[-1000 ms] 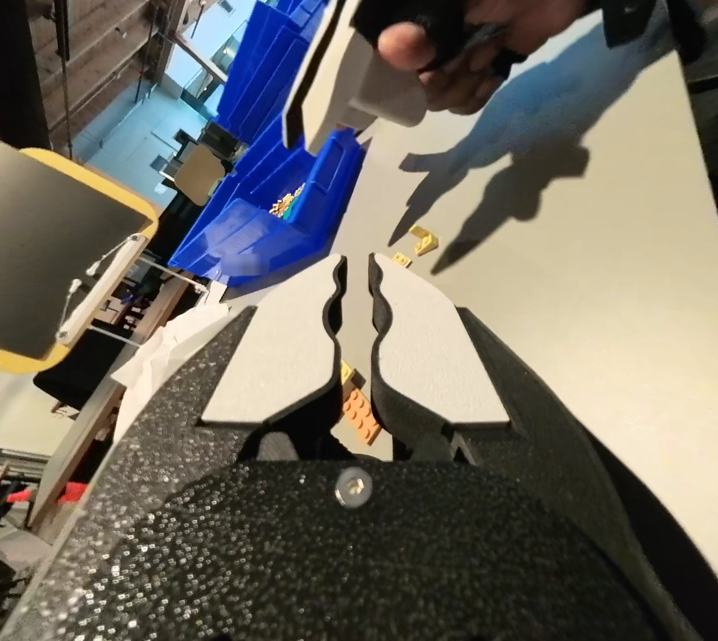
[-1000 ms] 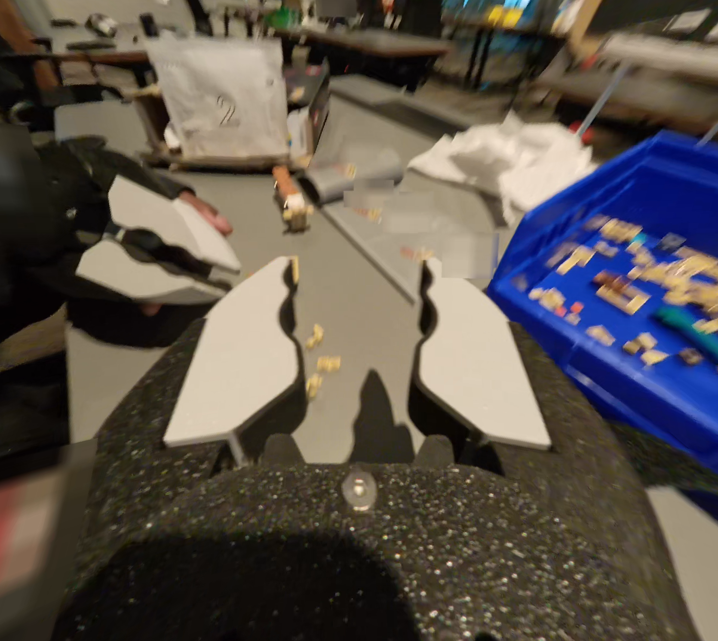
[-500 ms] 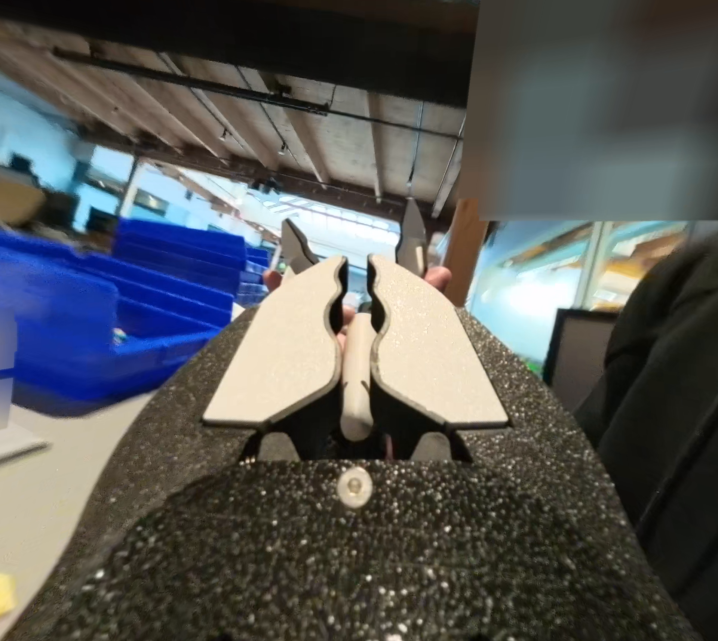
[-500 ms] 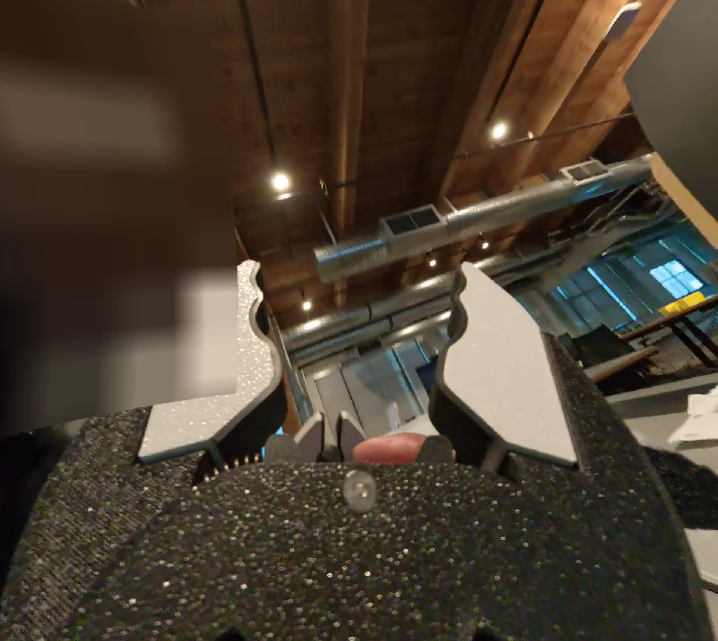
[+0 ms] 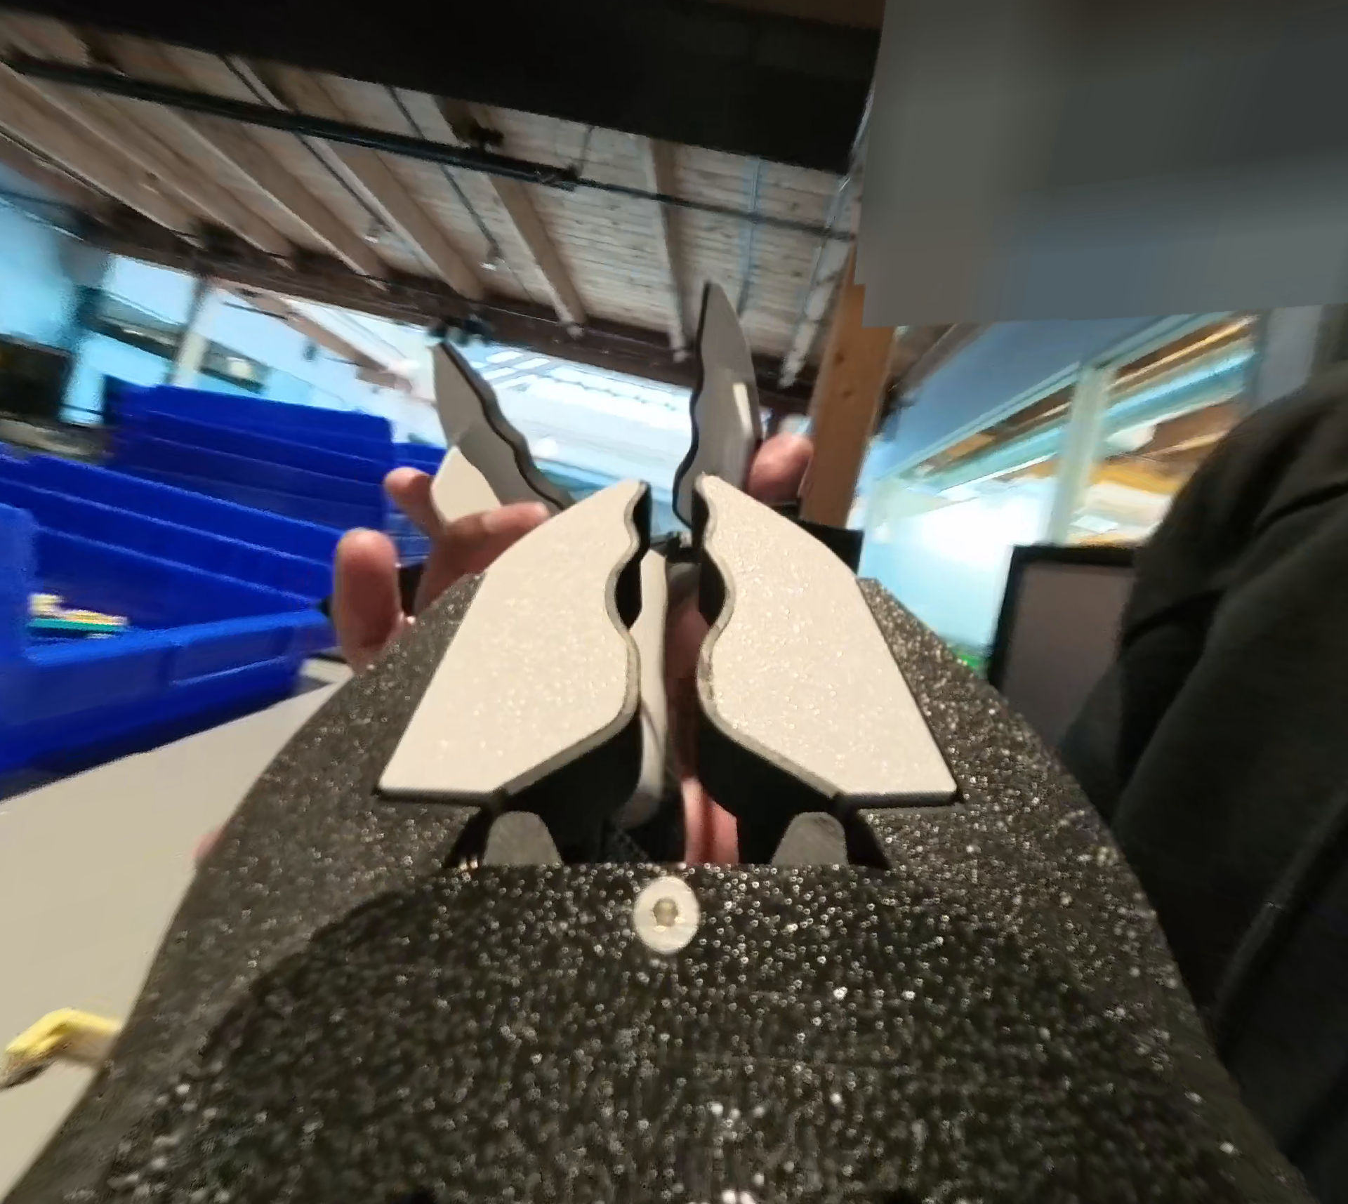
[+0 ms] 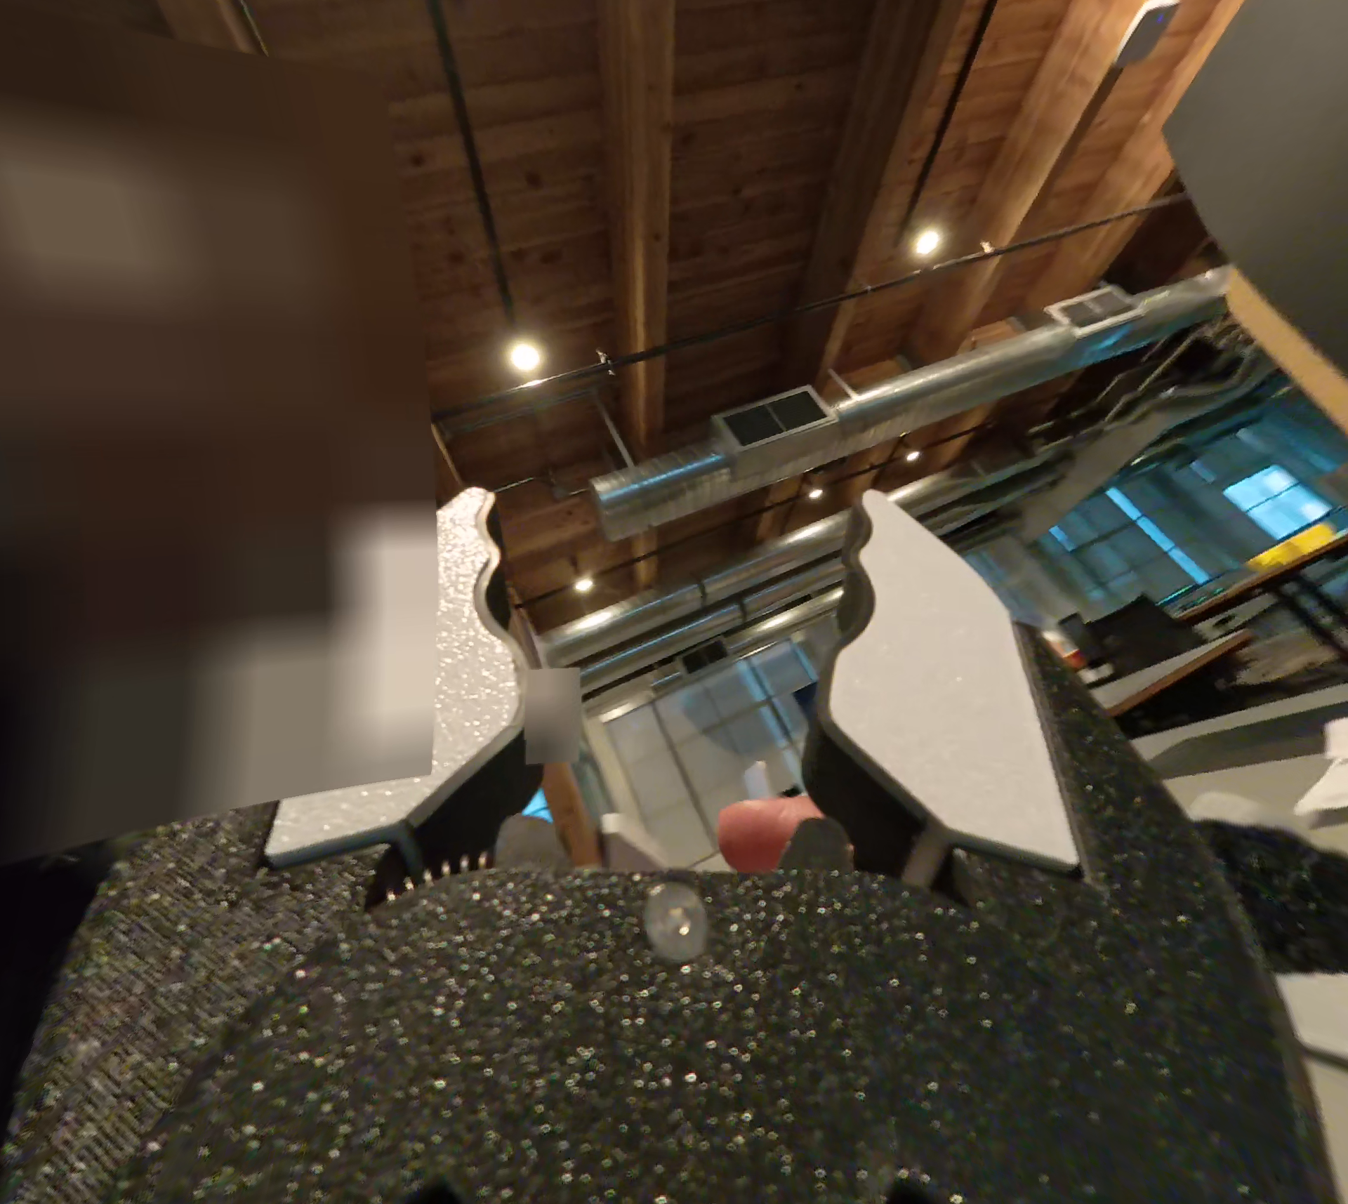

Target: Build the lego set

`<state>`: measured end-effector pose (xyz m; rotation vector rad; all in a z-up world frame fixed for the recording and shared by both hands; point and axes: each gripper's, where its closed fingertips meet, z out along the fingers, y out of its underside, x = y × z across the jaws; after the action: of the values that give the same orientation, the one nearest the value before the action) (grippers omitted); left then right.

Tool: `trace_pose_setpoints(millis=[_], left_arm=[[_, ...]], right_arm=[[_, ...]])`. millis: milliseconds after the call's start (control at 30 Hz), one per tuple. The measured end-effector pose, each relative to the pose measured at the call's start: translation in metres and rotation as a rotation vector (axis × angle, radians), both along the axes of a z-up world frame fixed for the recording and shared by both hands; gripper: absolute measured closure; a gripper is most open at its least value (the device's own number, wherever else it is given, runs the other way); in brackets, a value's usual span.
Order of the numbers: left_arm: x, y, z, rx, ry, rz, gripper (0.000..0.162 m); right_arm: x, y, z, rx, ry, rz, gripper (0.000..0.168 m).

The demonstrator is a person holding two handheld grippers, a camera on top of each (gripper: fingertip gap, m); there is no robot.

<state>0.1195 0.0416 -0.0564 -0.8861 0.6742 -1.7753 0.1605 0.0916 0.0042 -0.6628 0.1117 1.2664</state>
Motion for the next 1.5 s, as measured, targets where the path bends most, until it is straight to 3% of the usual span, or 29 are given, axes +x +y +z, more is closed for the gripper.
trace_pose_setpoints(millis=[167, 300, 367, 433, 567, 767, 933, 1100, 1233, 1500], left_arm=[[-0.005, -0.005, 0.004, -0.024, -0.057, -0.069, 0.154], [-0.015, -0.011, 0.011, -0.015, -0.104, -0.133, 0.148], [-0.017, 0.002, 0.011, 0.028, -0.056, -0.055, 0.145], [-0.018, 0.025, 0.008, 0.090, 0.040, 0.054, 0.145], [-0.008, 0.073, -0.025, 0.259, 0.423, 0.226, 0.142], [0.012, 0.104, -0.104, 0.502, 1.095, 0.185, 0.141], [0.039, 0.108, -0.100, 0.357, 1.060, 0.143, 0.136], [0.051, 0.120, -0.105, 0.265, 1.136, 0.212, 0.127], [0.048, 0.120, -0.116, 0.464, 1.247, 0.216, 0.136], [0.034, 0.090, -0.142, 1.037, 1.451, -0.167, 0.140]], right_arm=[[-0.011, -0.010, 0.007, -0.023, -0.005, 0.095, 0.085], [0.013, -0.009, 0.011, -0.001, -0.086, -0.093, 0.080], [0.026, -0.009, 0.013, -0.007, -0.139, -0.155, 0.080], [0.036, -0.006, 0.011, -0.041, -0.209, -0.212, 0.081], [0.045, 0.005, -0.002, -0.089, -0.381, -0.261, 0.087], [0.049, 0.013, -0.027, -0.140, -0.577, -0.187, 0.104], [0.054, 0.021, -0.051, -0.211, -0.685, -0.184, 0.100], [0.055, 0.023, -0.059, -0.236, -0.760, -0.187, 0.095], [0.062, 0.026, -0.060, -0.255, -0.728, -0.179, 0.099], [0.079, 0.026, -0.063, -0.251, -0.636, -0.149, 0.110]])
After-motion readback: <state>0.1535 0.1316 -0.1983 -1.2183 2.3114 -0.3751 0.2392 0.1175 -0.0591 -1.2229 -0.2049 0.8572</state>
